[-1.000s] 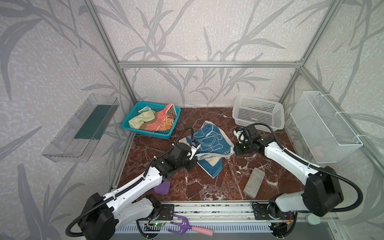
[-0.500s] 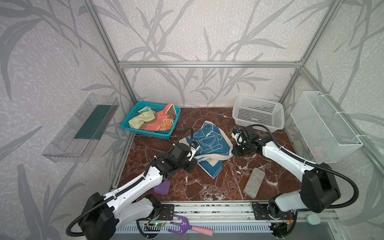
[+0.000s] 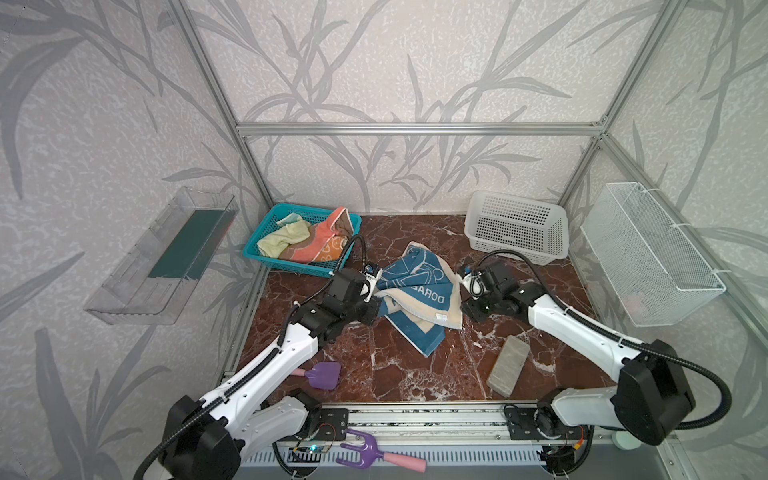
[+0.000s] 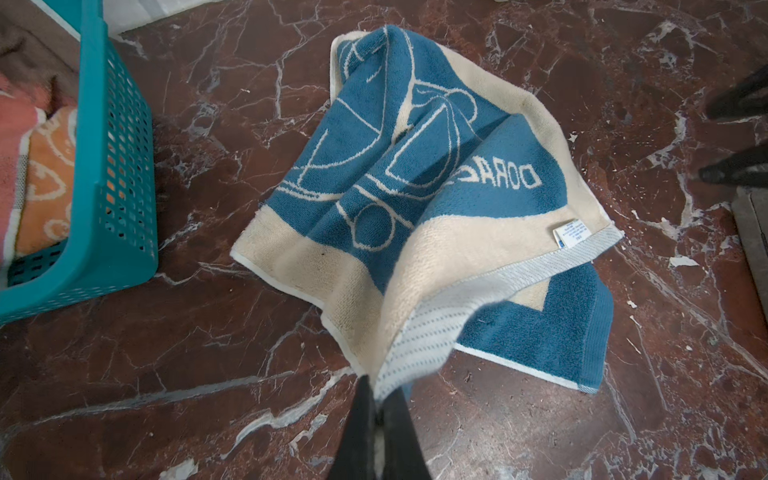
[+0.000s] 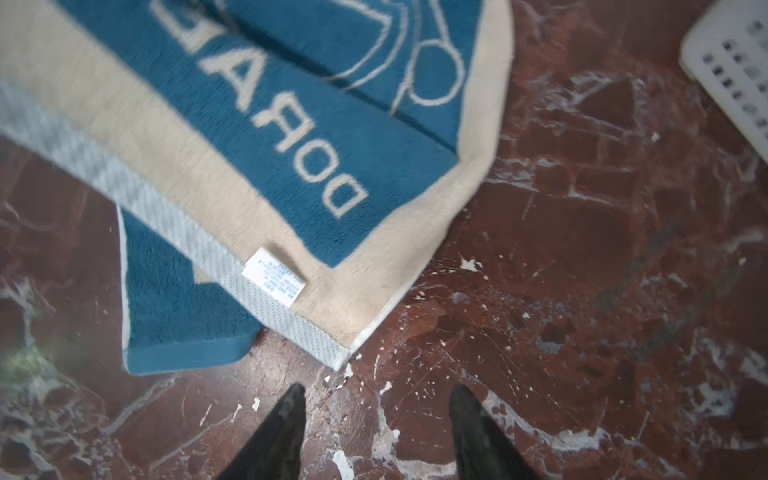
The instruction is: Fold and stack the towels
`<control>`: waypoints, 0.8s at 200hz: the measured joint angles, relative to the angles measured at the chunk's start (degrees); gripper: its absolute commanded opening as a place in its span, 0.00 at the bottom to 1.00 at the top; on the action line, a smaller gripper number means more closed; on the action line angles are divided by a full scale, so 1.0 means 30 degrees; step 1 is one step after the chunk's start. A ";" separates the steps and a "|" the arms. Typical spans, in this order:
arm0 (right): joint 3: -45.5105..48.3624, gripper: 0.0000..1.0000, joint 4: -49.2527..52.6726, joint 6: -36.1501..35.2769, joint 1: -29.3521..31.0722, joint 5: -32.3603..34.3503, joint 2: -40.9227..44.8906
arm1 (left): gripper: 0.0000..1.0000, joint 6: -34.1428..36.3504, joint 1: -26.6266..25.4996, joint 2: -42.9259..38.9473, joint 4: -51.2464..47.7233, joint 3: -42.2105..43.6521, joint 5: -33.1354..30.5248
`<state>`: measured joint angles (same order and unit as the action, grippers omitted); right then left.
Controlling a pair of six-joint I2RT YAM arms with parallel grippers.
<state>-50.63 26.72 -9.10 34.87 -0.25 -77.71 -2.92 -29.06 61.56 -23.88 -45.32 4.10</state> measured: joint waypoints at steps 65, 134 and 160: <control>-0.0284 0.55 -0.0233 -0.4641 0.4240 0.4830 -0.5464 | 0.00 -0.0102 0.0918 0.0583 -0.0044 0.0000 0.1129; -0.2353 0.04 -0.1530 -0.4320 0.3745 0.8320 -0.8597 | 0.00 -0.0036 0.0998 0.0321 -0.0058 0.0015 0.1683; -0.2280 0.00 -0.1268 -0.3934 0.3483 0.8990 -0.8568 | 0.00 -0.0015 0.1042 -0.0029 -0.0124 0.0015 0.1705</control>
<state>-57.47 22.92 -20.91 45.32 26.72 -103.42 -2.96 -25.93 61.47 -24.25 -45.28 9.21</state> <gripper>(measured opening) 0.058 0.048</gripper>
